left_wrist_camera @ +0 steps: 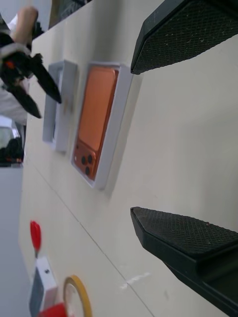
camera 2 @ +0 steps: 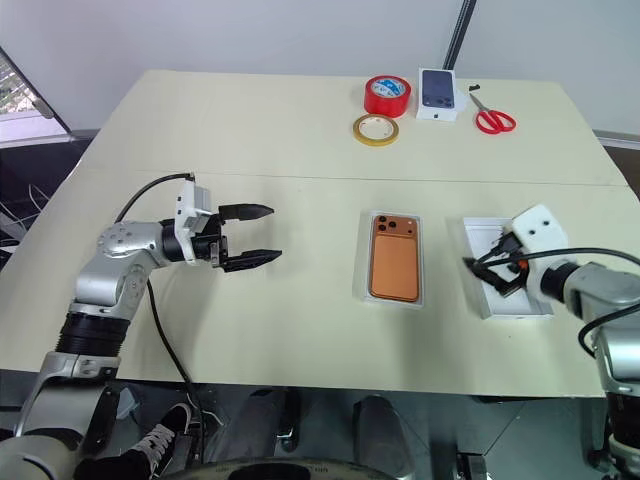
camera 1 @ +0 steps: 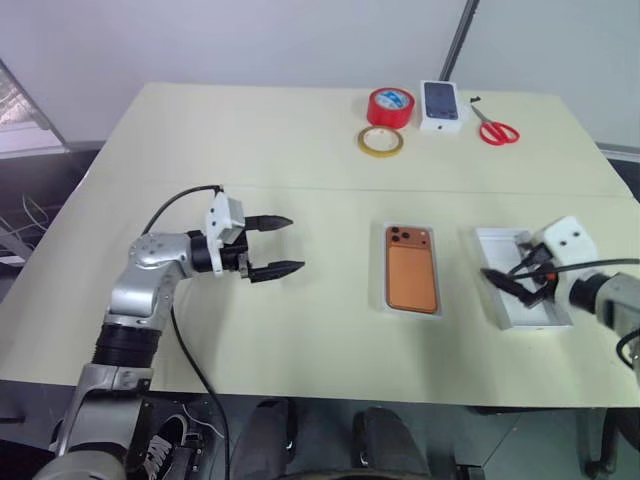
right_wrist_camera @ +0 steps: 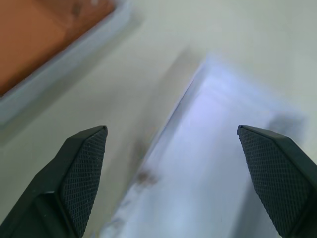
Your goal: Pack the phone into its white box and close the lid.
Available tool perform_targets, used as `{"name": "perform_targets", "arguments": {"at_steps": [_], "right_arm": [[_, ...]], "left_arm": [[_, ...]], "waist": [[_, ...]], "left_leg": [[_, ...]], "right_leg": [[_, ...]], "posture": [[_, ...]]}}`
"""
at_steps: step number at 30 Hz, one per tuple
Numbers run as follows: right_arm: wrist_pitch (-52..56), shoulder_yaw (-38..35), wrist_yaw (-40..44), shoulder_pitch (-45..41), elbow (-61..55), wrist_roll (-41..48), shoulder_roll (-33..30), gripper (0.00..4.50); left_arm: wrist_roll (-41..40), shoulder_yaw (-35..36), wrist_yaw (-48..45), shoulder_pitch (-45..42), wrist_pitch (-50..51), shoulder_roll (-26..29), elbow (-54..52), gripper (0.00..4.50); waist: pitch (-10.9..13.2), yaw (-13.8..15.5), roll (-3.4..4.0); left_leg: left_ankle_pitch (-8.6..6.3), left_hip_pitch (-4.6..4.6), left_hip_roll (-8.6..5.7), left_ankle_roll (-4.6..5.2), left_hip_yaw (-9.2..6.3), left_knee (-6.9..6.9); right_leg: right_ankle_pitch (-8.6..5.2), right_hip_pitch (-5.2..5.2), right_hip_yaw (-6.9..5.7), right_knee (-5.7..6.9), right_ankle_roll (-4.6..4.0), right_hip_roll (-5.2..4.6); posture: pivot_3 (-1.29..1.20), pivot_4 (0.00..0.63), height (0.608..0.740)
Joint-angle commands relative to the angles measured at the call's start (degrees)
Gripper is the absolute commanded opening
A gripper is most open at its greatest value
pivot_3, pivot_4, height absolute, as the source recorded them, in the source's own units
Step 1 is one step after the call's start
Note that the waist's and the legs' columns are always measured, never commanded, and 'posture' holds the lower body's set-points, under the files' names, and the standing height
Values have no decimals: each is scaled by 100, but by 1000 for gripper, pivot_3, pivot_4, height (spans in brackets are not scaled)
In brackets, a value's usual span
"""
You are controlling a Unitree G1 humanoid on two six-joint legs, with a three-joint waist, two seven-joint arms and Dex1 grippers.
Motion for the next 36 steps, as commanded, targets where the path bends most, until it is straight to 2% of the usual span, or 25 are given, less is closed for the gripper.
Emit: {"name": "perform_targets", "arguments": {"at_steps": [1,8,12,14,16,22,32,36], "right_arm": [[872,-60,-187,-96,-575,259,-20,4391],[2801,-84,-239,-503,-1051,902,-74,4391],[3422,-57,-372,-847,-1018,1078,-37,4391],[3536,91,-496,-988,-865,1047,-1,3874],[3513,259,-614,-1063,-692,974,49,3090],[3209,601,-920,-1124,-230,728,81,47],[3523,73,-970,-1253,-88,950,563,47],[4018,-307,-1241,-1461,-102,902,860,47]], "left_arm": [[-58,-32,-158,8,-243,34,-125,4500],[-4,-138,-22,189,-412,-127,-253,4500],[-31,-191,24,277,-357,-160,-328,4500],[-53,-199,152,319,-302,-199,-404,4500],[-73,-204,257,374,-243,-219,-501,4500],[-33,-229,491,547,-122,-184,-725,4500],[-62,-210,674,494,48,-137,-739,4500],[-43,-242,691,387,58,-177,-621,4500]], "waist": [[0,-5,0],[-1,-6,1],[-1,-13,1],[-1,-15,1],[-1,-13,1],[-4,-46,-4],[-14,-131,-19],[-14,-131,-19]], "left_leg": [[0,0,0,0,0,1],[-1,-2,0,4,0,1],[-1,-3,0,4,-1,0],[-2,-5,0,5,-1,0],[-2,-6,0,5,-1,1],[-2,-6,0,5,-1,1],[-2,-1,1,5,-2,2],[-2,-1,1,5,-2,1]], "right_leg": [[0,0,0,1,0,0],[0,-2,0,0,0,0],[0,-4,0,1,0,0],[0,-6,0,1,0,0],[0,-6,0,0,0,0],[0,-6,0,1,0,1],[0,2,-1,0,1,1],[0,1,-1,1,0,1]], "posture": [[0,150,728],[0,150,728],[0,150,728],[0,150,728],[0,150,728],[0,150,728],[0,150,728],[0,150,728]]}}
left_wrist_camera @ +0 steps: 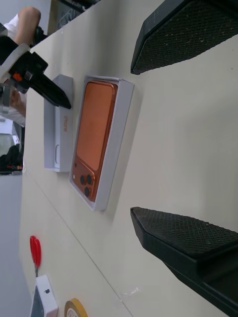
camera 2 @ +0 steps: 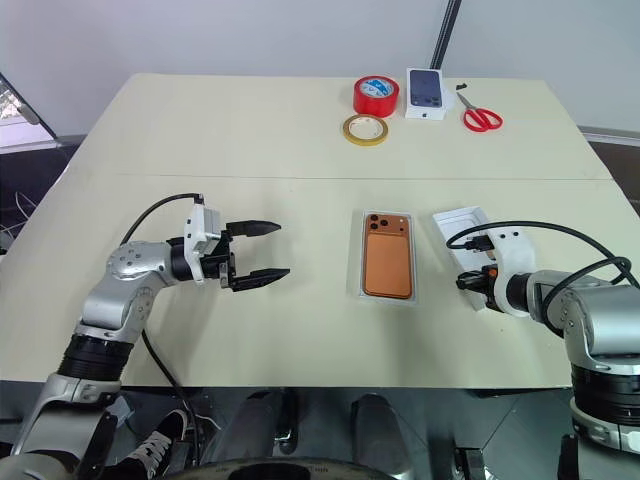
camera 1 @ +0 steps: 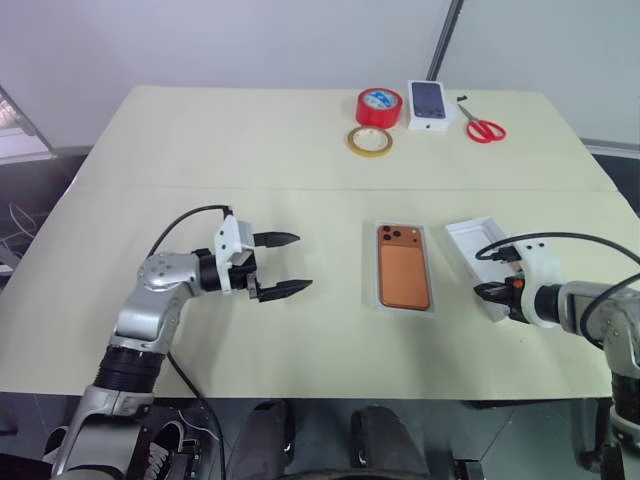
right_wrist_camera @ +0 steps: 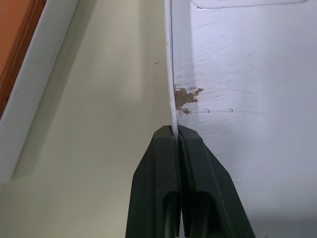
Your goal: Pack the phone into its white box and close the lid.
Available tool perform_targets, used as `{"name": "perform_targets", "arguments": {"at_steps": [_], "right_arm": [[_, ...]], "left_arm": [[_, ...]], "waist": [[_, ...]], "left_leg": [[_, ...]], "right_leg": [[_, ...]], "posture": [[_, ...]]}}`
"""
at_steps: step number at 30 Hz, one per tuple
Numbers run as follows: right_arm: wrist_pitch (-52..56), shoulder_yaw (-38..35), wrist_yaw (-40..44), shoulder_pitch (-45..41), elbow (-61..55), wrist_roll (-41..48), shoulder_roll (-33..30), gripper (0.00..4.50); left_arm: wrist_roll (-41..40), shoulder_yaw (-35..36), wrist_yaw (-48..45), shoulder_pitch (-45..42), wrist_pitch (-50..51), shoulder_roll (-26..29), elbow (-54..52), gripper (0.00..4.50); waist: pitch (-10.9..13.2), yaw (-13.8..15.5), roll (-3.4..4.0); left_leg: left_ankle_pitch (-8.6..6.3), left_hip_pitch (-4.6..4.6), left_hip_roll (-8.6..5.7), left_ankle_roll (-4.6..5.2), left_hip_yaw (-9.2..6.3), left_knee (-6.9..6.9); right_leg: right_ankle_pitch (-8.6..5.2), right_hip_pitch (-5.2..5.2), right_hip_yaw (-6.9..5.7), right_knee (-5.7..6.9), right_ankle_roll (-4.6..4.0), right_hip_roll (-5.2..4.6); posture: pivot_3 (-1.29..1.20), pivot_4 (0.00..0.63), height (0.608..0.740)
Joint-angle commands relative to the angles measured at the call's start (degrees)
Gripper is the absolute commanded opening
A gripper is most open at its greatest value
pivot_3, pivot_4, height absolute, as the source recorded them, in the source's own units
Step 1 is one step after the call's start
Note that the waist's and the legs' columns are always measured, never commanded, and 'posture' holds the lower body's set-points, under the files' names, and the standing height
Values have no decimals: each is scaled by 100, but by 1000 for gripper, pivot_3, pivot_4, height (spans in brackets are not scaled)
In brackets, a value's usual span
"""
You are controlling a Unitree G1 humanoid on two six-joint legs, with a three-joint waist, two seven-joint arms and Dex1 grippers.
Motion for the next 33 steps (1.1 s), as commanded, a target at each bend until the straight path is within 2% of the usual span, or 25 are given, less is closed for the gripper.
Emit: {"name": "perform_targets", "arguments": {"at_steps": [1,7,14,19,21,24,27,29,31,33], "right_arm": [[515,-356,-277,-291,107,-30,338,47],[783,-979,-948,-1009,96,288,1269,47],[783,-1296,-1608,-1718,-286,571,2074,47],[782,-2282,-1729,-2472,-584,1234,3404,47],[783,-2430,-1632,-2469,-796,1662,3826,47],[783,-2823,-1993,-2465,-799,2503,4499,47],[783,-2853,-2395,-2263,-712,3449,4773,47],[783,-2814,-2627,-1864,-463,4682,4951,47],[781,-2660,-3034,-1414,-217,5549,4906,47],[125,-1979,-3841,-901,-21,6798,4467,47]], "left_arm": [[-34,15,24,-146,-25,-16,-9,4500],[-23,-37,-8,-283,23,-59,145,4500],[4,-62,-8,-346,4,-87,207,4500],[-108,36,93,-388,74,-179,208,4500],[-124,59,171,-390,87,-245,182,4500],[-210,93,236,-350,192,-311,38,4500],[-245,89,282,-329,225,-327,-11,4500],[-318,124,361,-337,294,-386,-26,4500],[-330,157,444,-375,284,-441,-2,4500],[-359,152,459,-394,328,-447,19,4500]], "waist": [[0,-6,0],[3,-17,5],[8,-19,15],[12,-29,23],[11,-23,24],[12,-13,25],[12,-14,26],[12,-27,26],[12,-36,26],[13,-42,28]], "left_leg": [[0,0,0,0,0,-1],[0,-8,0,-1,2,-12],[1,-9,0,-2,4,-15],[2,-11,0,-3,6,-16],[2,-11,0,-3,5,-18],[2,-11,0,-4,5,-21],[3,-11,0,-4,6,-20],[3,-11,-1,-4,6,-21],[3,-10,0,-5,6,-29],[5,-10,0,-6,7,-35]], "right_leg": [[0,-1,0,0,0,0],[0,-19,2,0,1,0],[1,-23,4,5,2,3],[1,-32,6,16,3,6],[1,-33,6,20,3,8],[1,-33,4,19,3,7],[1,-32,5,19,3,5],[1,-34,5,19,3,5],[1,-36,6,18,3,5],[1,-37,6,17,3,5]], "posture": [[0,150,728],[0,150,728],[0,150,728],[0,150,728],[0,150,728],[0,150,728],[0,150,728],[0,150,728],[0,150,728],[0,150,728]]}}
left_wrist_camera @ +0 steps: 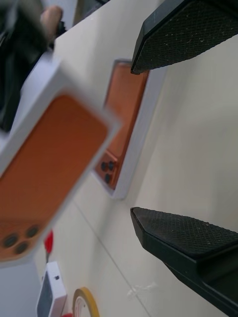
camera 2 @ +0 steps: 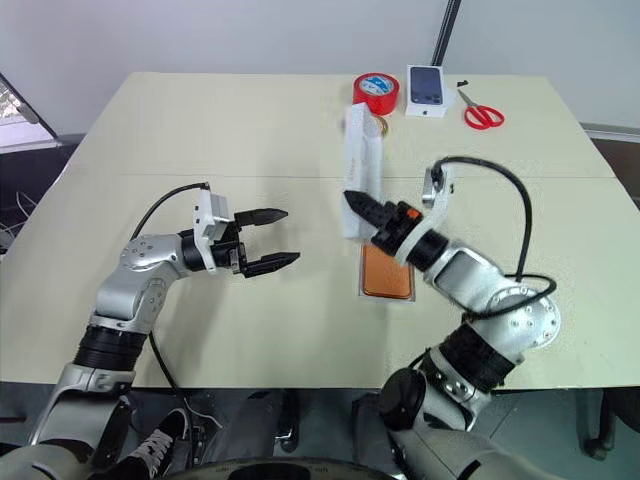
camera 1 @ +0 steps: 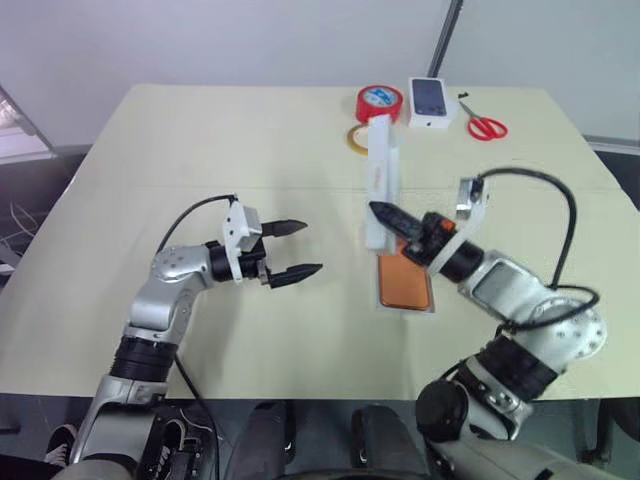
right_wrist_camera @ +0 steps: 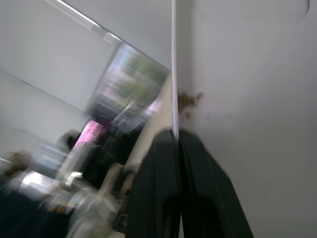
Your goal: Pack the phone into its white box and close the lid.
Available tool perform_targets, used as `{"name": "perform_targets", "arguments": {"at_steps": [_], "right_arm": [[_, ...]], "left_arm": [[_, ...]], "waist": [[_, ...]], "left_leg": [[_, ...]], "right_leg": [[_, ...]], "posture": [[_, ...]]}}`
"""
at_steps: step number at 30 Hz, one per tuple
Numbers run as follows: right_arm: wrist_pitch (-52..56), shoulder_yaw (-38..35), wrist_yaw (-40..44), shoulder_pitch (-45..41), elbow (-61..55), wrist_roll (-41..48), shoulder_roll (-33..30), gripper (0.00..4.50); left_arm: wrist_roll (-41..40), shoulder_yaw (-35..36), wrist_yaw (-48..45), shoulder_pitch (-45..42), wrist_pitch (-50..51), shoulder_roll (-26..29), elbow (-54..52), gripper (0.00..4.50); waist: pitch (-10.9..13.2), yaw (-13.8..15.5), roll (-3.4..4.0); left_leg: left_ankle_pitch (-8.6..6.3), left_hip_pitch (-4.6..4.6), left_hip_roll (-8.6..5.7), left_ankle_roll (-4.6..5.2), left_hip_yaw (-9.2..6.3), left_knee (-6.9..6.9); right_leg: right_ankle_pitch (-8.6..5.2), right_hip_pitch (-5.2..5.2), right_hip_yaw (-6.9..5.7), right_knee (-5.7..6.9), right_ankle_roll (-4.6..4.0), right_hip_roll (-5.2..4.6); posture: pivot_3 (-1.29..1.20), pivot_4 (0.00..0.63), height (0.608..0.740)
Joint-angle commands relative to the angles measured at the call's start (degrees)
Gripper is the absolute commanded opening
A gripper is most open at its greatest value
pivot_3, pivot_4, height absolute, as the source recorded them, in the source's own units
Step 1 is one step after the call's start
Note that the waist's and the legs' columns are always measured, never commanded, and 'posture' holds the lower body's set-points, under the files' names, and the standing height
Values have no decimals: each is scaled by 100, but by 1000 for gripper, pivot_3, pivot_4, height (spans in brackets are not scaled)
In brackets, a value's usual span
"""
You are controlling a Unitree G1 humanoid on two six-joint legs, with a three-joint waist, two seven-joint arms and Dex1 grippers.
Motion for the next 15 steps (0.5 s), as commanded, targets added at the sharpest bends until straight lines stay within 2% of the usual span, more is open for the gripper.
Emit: {"name": "perform_targets", "arguments": {"at_steps": [1,3,7,12,15], "right_arm": [[-1072,1159,-1345,764,240,2586,-802,47],[-1807,1964,-1671,1252,147,3590,-1382,47],[-2504,2821,-1506,1883,-70,3760,-2095,0],[-3166,3297,-1346,2027,-124,3760,-2337,0],[-3372,3390,-1407,1917,63,3760,-2466,0]], "left_arm": [[-124,126,63,-91,53,-7,-145,4500],[-229,148,82,-69,175,-41,-186,4500],[-201,72,164,69,111,-151,-346,2758],[-135,-165,267,205,150,-391,-475,35],[91,-345,387,233,15,-535,-420,35]], "waist": [[2,0,4],[4,-15,5],[4,-45,4],[5,-18,3],[5,23,2]], "left_leg": [[1,0,0,0,2,0],[1,-1,-1,1,6,2],[2,2,5,3,6,3],[2,0,8,4,6,12],[0,0,9,5,4,19]], "right_leg": [[0,-1,1,0,0,0],[0,0,3,-2,-1,-2],[-1,4,3,-3,1,9],[-2,9,3,-4,2,15],[-2,12,2,-4,2,16]], "posture": [[0,150,728],[0,150,728],[0,150,728],[0,150,728],[0,150,728]]}}
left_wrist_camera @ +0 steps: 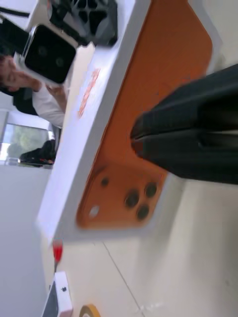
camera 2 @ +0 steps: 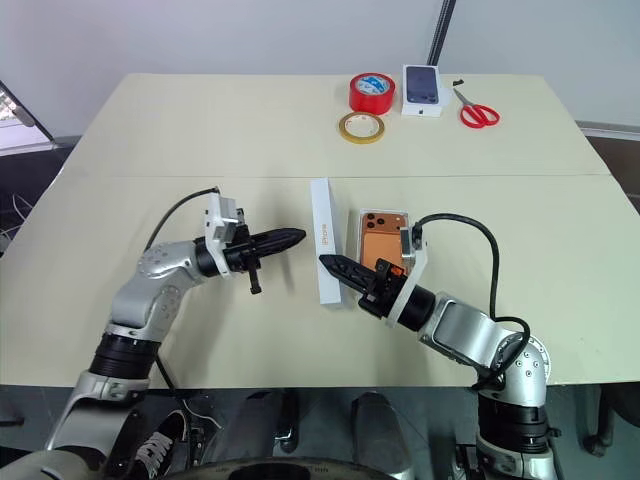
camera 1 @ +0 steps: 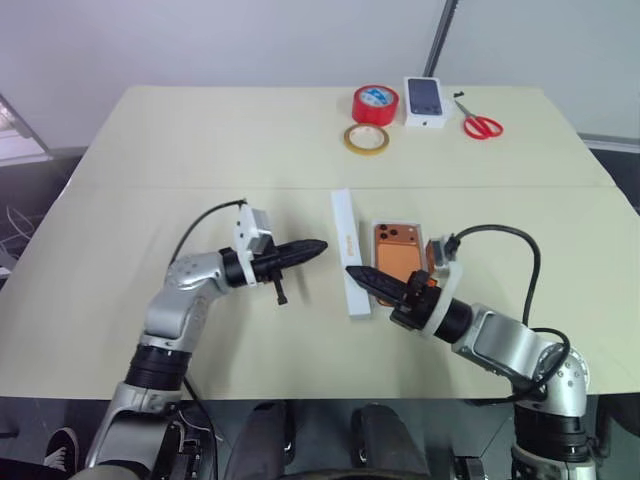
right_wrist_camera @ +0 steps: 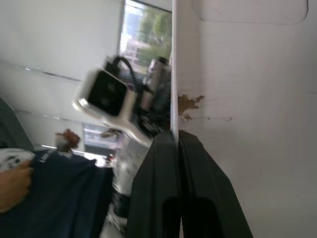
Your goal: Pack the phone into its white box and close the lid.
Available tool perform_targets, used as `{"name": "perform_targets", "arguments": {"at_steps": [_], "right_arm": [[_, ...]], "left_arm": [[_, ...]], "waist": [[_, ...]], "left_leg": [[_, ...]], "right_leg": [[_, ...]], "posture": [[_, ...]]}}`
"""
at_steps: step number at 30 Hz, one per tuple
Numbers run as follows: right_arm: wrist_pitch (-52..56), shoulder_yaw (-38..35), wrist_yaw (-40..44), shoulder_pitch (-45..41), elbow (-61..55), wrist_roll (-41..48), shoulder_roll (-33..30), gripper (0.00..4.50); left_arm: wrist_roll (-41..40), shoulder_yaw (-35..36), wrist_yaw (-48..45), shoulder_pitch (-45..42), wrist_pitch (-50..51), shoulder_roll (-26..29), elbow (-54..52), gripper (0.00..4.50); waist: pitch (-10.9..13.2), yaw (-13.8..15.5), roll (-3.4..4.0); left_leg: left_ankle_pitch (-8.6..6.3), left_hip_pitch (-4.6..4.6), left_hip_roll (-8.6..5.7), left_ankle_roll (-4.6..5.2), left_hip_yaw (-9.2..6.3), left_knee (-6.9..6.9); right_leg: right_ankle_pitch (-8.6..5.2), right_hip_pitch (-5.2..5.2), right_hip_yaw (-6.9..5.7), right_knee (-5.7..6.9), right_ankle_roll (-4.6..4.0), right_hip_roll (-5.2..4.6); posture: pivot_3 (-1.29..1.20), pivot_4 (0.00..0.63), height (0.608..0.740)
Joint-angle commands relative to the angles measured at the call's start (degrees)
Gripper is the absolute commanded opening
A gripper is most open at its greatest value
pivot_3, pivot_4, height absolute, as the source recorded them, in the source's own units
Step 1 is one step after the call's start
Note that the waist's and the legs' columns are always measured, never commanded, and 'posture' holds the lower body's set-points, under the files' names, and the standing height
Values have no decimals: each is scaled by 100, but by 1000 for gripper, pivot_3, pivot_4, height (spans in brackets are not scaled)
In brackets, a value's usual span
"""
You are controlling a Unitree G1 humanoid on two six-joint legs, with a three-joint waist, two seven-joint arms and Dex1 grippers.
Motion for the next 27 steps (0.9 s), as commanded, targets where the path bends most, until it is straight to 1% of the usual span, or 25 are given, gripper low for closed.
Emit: {"name": "perform_targets", "arguments": {"at_steps": [1,4,7,12,15,17,18,20,21,22,25,27], "right_arm": [[-288,103,-52,-225,77,196,-233,0],[-438,158,-138,-341,233,196,-305,0],[-486,238,-238,-273,386,196,-503,0],[-649,132,-340,-236,675,196,-453,0],[-831,103,-442,-240,759,151,-679,908],[-882,-31,-401,-196,815,177,-665,1944],[-911,-71,-331,-174,763,134,-759,2431],[-855,-183,-37,-149,668,-157,-1086,3521],[-819,-230,130,-120,639,-545,-1342,4099],[-797,-270,259,-90,646,-794,-1532,4473],[-686,-404,1140,9,596,-1777,-2342,4473],[-774,-727,1519,1,809,-2044,-2686,4473]], "left_arm": [[214,-202,161,-3,-187,-147,-118,35],[246,-287,228,-23,-167,-280,-44,35],[497,-419,405,-144,-422,-525,381,35],[626,-467,465,-353,-593,-818,825,35],[699,-492,470,-462,-693,-924,1032,0],[712,-478,494,-571,-738,-1042,1231,0],[742,-491,505,-609,-782,-1098,1325,0],[824,-544,526,-691,-893,-1229,1555,0],[867,-576,545,-745,-957,-1322,1687,0],[896,-593,567,-791,-1000,-1404,1792,0],[982,-654,603,-908,-1090,-1657,2054,0],[1052,-702,605,-957,-1141,-1808,2224,0]], "waist": [[0,25,0],[0,39,-1],[0,39,0],[0,40,-2],[0,43,-2],[1,53,-3],[1,48,-3],[1,52,-2],[1,50,-2],[1,54,-2],[1,65,-2],[2,65,-6]], "left_leg": [[0,0,0,1,0,2],[-3,-5,0,5,0,15],[-4,-7,0,6,-1,14],[-4,-11,0,7,-3,17],[-4,-11,0,7,-2,18],[-5,-13,0,8,-3,21],[-5,-13,0,8,-3,22],[-6,-17,-1,9,-3,23],[-6,-24,-1,10,-3,26],[-6,-27,-1,11,-3,29],[-9,-29,-3,16,-2,35],[-10,-29,-2,18,-5,37]], "right_leg": [[0,1,0,0,0,0],[0,3,-1,-1,0,-2],[0,1,-1,-1,-1,-4],[0,1,-4,-2,-1,-4],[0,2,-4,-2,0,-4],[0,2,-5,-2,0,-4],[0,3,-6,-2,0,-4],[0,0,-6,-2,0,-4],[0,-4,-8,-2,0,-3],[0,-5,-8,-2,0,-3],[1,-4,-9,-5,1,-2],[1,-1,-11,-6,1,2]], "posture": [[0,150,728],[0,150,728],[0,150,728],[0,150,728],[0,150,728],[0,150,728],[0,150,728],[0,150,728],[0,150,728],[0,150,728],[0,150,728],[0,150,728]]}}
